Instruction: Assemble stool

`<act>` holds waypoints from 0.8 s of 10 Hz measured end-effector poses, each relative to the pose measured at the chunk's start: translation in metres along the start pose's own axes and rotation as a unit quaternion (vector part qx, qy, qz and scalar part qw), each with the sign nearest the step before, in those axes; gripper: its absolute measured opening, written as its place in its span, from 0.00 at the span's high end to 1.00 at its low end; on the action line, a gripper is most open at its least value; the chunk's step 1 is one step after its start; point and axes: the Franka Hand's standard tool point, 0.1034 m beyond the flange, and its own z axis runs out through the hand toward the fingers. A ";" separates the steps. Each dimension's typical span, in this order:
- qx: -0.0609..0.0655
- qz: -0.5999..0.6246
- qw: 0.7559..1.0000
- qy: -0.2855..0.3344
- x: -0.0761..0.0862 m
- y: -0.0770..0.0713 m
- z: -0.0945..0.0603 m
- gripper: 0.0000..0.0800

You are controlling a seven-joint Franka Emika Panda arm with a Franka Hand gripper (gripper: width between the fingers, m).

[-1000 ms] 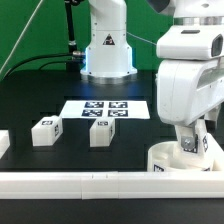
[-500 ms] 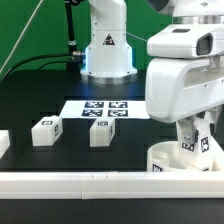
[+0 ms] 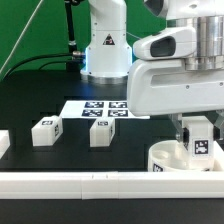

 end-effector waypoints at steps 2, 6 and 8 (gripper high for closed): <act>0.015 0.148 0.989 -0.003 0.000 0.003 -0.001 0.58; 0.013 0.247 0.969 -0.005 -0.001 0.002 -0.001 0.58; 0.017 0.384 0.923 -0.004 -0.002 0.003 -0.003 0.58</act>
Offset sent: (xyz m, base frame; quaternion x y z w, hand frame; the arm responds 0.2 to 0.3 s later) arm 0.0000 0.0000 0.0000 0.0000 0.0000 0.1938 0.9810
